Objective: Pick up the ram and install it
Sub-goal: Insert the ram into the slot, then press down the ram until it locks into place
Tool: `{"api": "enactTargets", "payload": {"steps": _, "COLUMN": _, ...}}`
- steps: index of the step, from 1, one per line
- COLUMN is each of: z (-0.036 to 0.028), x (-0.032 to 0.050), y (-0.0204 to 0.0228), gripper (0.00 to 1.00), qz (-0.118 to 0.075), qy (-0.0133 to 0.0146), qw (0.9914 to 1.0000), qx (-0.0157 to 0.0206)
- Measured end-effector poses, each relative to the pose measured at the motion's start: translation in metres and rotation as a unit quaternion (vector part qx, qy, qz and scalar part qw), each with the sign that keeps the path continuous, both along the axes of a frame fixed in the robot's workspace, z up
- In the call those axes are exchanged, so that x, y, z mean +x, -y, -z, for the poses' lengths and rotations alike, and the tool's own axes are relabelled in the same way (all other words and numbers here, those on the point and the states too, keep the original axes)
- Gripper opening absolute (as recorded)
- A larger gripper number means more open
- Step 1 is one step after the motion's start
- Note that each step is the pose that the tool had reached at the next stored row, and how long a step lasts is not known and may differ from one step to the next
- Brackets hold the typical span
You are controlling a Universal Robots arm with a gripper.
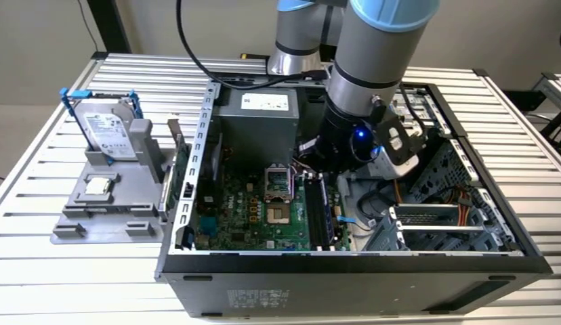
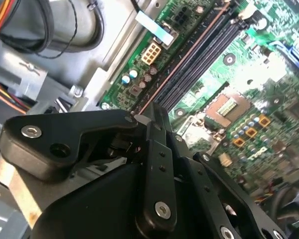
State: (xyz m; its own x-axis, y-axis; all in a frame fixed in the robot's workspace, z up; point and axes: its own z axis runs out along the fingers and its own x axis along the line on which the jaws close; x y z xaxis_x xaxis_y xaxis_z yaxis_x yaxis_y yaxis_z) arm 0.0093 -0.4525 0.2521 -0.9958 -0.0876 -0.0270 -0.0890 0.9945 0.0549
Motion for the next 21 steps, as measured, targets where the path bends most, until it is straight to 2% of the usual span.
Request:
{"api": "enactTargets", "payload": {"steps": 3, "z": 0.0, "x": 0.0, "y": 0.0, "gripper": 0.0, "qz": -0.021, "qy": 0.0, "qw": 0.99979, "qx": -0.0003}}
{"api": "enactTargets", "payload": {"steps": 6, "z": 0.0, "x": 0.0, "y": 0.0, "gripper": 0.0, "qz": -0.041, "qy": 0.0, "qw": 0.99916, "qx": -0.0004}}
{"api": "enactTargets", "payload": {"steps": 8, "z": 0.0, "x": 0.0, "y": 0.0, "gripper": 0.0, "qz": -0.058, "qy": 0.0, "qw": 0.99831, "qx": -0.0004}}
{"api": "enactTargets", "payload": {"steps": 11, "z": 0.0, "x": 0.0, "y": 0.0001, "gripper": 0.0, "qz": -0.085, "qy": 0.0, "qw": 0.99635, "qx": -0.0005}}
{"api": "enactTargets", "payload": {"steps": 14, "z": 0.0, "x": 0.0, "y": 0.0001, "gripper": 0.0, "qz": -0.113, "qy": 0.0002, "qw": 0.99363, "qx": -0.0005}}
{"api": "enactTargets", "payload": {"steps": 16, "z": 0.0, "x": 0.0, "y": 0.0001, "gripper": 0.0, "qz": -0.131, "qy": 0.0004, "qw": 0.99141, "qx": -0.0005}}
{"api": "enactTargets", "payload": {"steps": 19, "z": 0.0, "x": 0.0, "y": 0.0001, "gripper": 0.0, "qz": -0.158, "qy": 0.001, "qw": 0.98748, "qx": -0.0006}}
{"api": "enactTargets", "payload": {"steps": 21, "z": 0.0, "x": 0.0, "y": 0.0001, "gripper": 0.0, "qz": -0.175, "qy": 0.0011, "qw": 0.98448, "qx": -0.0007}}
